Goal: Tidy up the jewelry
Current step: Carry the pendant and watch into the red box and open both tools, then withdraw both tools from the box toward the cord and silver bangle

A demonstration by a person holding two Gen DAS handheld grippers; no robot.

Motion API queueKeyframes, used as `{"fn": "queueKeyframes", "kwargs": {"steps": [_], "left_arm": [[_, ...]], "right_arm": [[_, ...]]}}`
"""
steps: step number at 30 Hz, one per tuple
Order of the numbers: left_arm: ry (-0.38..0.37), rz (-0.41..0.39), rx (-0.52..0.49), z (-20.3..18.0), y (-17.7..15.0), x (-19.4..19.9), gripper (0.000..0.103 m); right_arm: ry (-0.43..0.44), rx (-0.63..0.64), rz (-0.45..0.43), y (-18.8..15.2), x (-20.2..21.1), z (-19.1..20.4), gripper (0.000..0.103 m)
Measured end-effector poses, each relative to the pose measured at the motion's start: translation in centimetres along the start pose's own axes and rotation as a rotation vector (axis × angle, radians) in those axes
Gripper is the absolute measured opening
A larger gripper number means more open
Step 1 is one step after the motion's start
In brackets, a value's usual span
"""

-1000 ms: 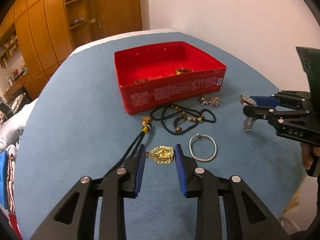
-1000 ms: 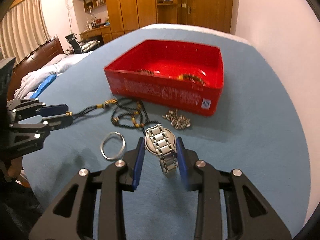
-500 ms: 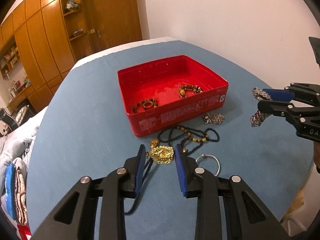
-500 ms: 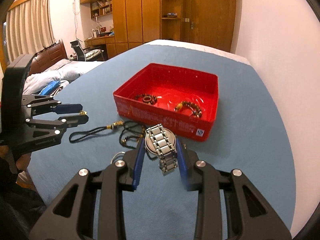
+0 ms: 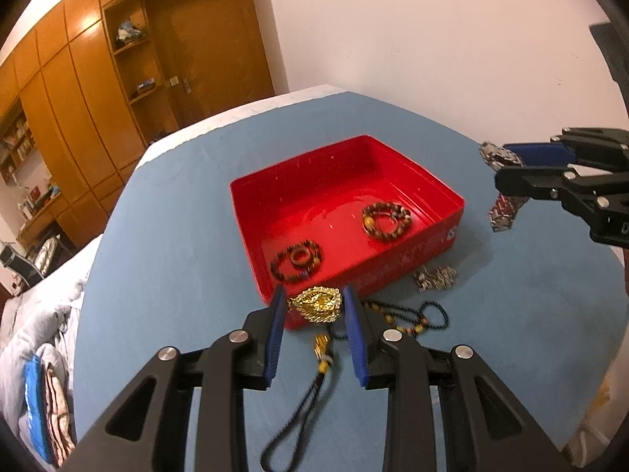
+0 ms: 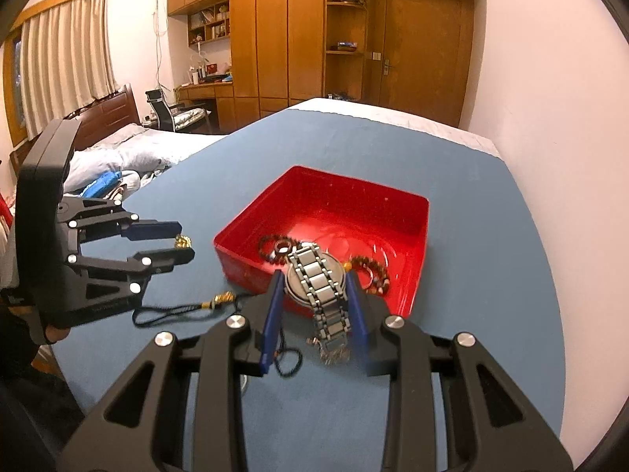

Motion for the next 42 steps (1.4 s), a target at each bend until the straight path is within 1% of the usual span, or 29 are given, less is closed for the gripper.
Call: {"fn": "queueKeyframes", "kwargs": {"steps": [3,5,8,10,13,16,22,26,29,31,33,34,35,38,39,40,41,42], "left_arm": [[-0.013,0.005,-0.002,0.7,1.4,-1.0,0.03],[-0.006,0.002,-0.008,1.4,2.5,-1.6,0.029],[-0.011,0.003,-0.001,2.5,3.9,-2.8,0.03],[-0.009,0.008,0.006,3.3,4.7,-3.8,0.029],[-0.014,0.027,0.017,4.4,5.4,-6.1,0.03],[-0.024,0.066,0.037,5.4,5.4,-8.9,0.029],[-0.038,0.142,0.076,7.1,4.4,-13.9,0.03],[-0.037,0.163,0.084,7.8,3.8,-15.1,0.03],[-0.037,0.161,0.076,7.8,3.8,-15.3,0.03],[-0.036,0.163,0.071,7.7,3.8,-15.4,0.033],[-0.033,0.163,0.068,7.8,3.9,-15.4,0.041],[-0.029,0.16,0.065,7.7,4.0,-15.2,0.047],[-0.025,0.154,0.063,7.7,3.9,-14.8,0.049],[-0.024,0.135,0.062,7.4,4.1,-13.4,0.049],[-0.025,0.126,0.062,7.2,4.0,-12.7,0.049],[-0.025,0.117,0.062,7.1,4.0,-11.9,0.052],[-0.023,0.105,0.061,6.9,3.7,-10.8,0.056],[-0.016,0.095,0.057,6.8,3.4,-9.9,0.058]], "right_arm": [[0.016,-0.015,0.013,1.4,-1.6,-0.6,0.03],[0.029,-0.027,0.028,2.1,-2.8,-1.1,0.03],[0.022,-0.039,0.05,3.2,-5.3,-1.7,0.03],[0.018,-0.051,0.064,3.6,-6.8,-2.0,0.03],[0.017,-0.067,0.111,3.4,-10.1,-2.4,0.03],[0.016,-0.071,0.154,2.6,-12.5,-2.2,0.03],[0.007,-0.059,0.238,0.9,-17.0,-1.8,0.03],[-0.002,-0.035,0.28,0.4,-18.5,-1.5,0.03],[-0.016,-0.022,0.291,0.1,-19.0,-1.4,0.032],[-0.02,-0.021,0.293,0.2,-19.1,-1.4,0.041],[-0.025,-0.019,0.286,0.3,-18.7,-1.4,0.042],[-0.026,-0.021,0.282,0.4,-18.4,-1.4,0.043],[-0.026,-0.023,0.277,0.5,-18.2,-1.5,0.043],[-0.022,-0.038,0.25,0.6,-16.6,-1.7,0.044],[-0.02,-0.044,0.235,0.6,-15.5,-1.8,0.045],[-0.018,-0.049,0.22,0.5,-14.5,-1.8,0.046],[-0.015,-0.052,0.205,0.3,-13.4,-1.9,0.046],[-0.012,-0.056,0.189,0.1,-12.2,-1.9,0.048]]}}
Point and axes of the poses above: each gripper's, at about its wrist camera, not at the fingertips, and x roughly against the way its jaws point, z to its left, y to its top, the point moved 4 cm from there along -x, roughly the way its jaws point, and after that the axes turned 15 degrees about -y, right-handed, at the moved point
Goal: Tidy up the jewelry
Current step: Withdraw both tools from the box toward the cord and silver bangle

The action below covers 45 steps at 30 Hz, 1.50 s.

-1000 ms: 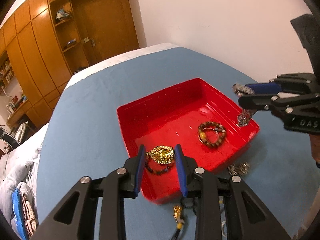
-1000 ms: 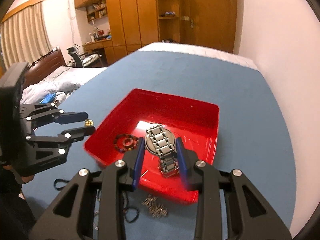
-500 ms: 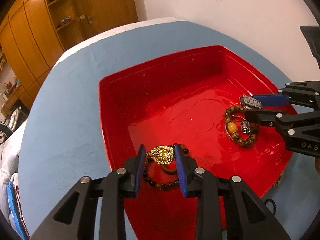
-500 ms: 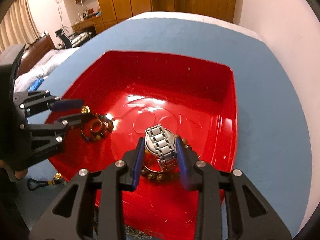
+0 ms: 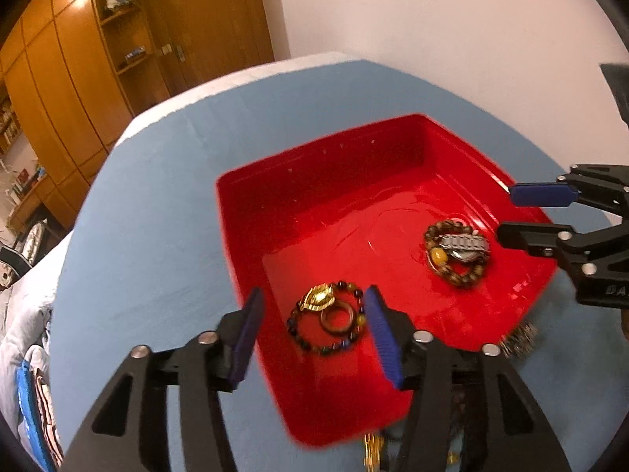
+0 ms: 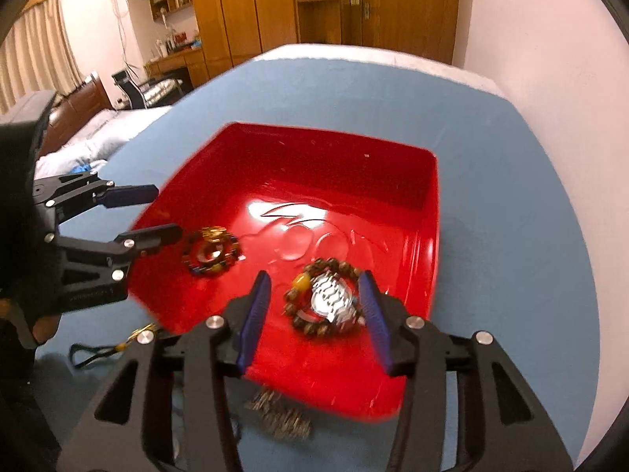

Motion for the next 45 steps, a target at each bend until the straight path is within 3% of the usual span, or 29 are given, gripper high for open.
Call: {"fn": "queueKeyframes", "kwargs": {"steps": [11,21,27,45], "left_arm": [[0.023,-0.079,0.033,-1.9,-7.5,8.6,0.071],[0.012,-0.022,0.084,-3.0,-14.4,7.4,0.073],[0.025,-0.017,0.108,-2.8,-15.9,7.0,0.073],[0.017,0.002,0.118,-2.1,-15.5,5.2,0.073]], "right_arm": [[0.049,0.01,-0.08,-8.2,9.3,3.5,0.055],[0.089,0.011,-0.018,-14.3,8.9,8.7,0.056],[0.087,0.015,-0.006,-14.9,8.3,9.8,0.058],[0.073,0.053,0.061,-15.6,5.6,11.7,0.063]]}}
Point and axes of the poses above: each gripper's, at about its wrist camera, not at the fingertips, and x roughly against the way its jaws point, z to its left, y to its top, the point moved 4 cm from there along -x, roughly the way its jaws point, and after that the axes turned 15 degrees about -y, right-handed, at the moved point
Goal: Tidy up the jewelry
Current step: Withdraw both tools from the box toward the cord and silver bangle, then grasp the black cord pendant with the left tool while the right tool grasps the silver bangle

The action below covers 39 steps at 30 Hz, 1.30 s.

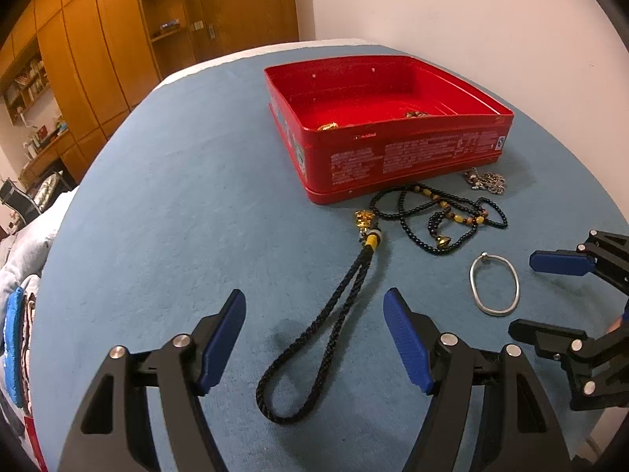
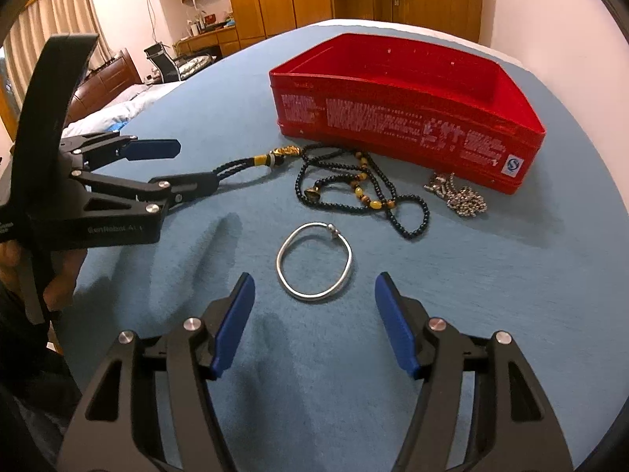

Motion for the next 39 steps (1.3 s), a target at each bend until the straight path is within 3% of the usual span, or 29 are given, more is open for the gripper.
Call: {"fn": "queueKeyframes", "kwargs": {"steps": [11,14,17,36,37,39], "left_arm": [[-0.001,0.013,0.032,1.4,-0.1,-0.8,0.073],[-0.002,0.012,0.031,1.5,0.0,-0.8,0.073],[-0.003,0.012,0.031,1.6,0.1,-0.9,0.073],[-0.03,0.051,0.023,0.3,0.8,-2.8,0.072],[-0.033,0.051,0.031,0.4,0.9,-2.9,0.067],[-0.035,0.049,0.034,0.2,0.9,-2.8,0.045]], "right_arm": [[-0.055,0.072,-0.012,0.9,-2.0,1.4,0.069],[-0.055,0.082,-0.014,1.1,-2.2,1.6,0.064],[-0.051,0.083,-0.013,1.3,-2.3,1.4,0.045],[0.011,-0.007,-0.016,0.2,-0.2,-1.3,0.045],[0.012,-0.009,-0.016,0.2,-0.2,-1.3,0.045],[0.019,-0.015,-0.018,0.2,-0.2,-1.4,0.045]]}}
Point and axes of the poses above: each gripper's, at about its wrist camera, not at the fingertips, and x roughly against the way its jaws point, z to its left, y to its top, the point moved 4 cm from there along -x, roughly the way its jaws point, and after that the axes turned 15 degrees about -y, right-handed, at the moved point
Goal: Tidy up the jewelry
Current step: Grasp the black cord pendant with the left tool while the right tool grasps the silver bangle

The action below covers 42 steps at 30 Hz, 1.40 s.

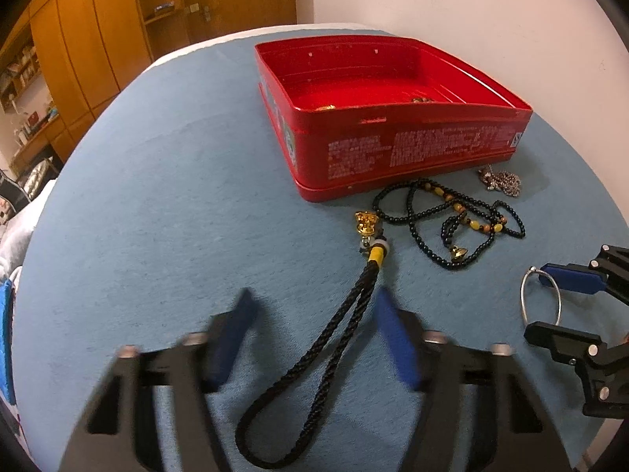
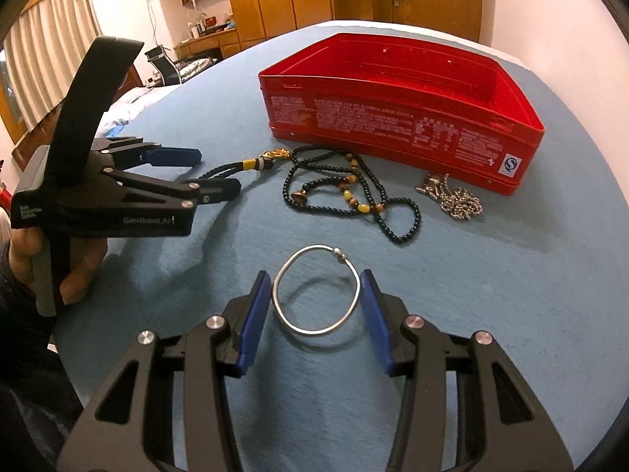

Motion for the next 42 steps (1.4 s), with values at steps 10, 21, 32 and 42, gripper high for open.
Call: {"fn": "queueKeyframes", "kwargs": {"steps": [10,21,32,42], "left_arm": [[-0.03,-0.002,0.006,-0.9,-0.4,1.1,0.005],[-0.015,-0.075,-0.031,-2.8,0.0,4.7,0.005],[-0.012,-0.123,-0.06,-4.6,0.1,7.7,0.005],[-0.003,-0.153,-0.075,-5.6,0.3,9.5,0.005]], "right_arm": [[0.009,-0.012,-0.02,0.0,0.8,-0.2,0.045],[-0.001,-0.01,-0.052,0.5,2.4,-0.5,0.045],[-0.019,-0.011,-0.087,0.8,4.1,-1.1,0.045],[-0.032,-0.024,-0.109,1.2,5.4,-2.3,0.045]]}}
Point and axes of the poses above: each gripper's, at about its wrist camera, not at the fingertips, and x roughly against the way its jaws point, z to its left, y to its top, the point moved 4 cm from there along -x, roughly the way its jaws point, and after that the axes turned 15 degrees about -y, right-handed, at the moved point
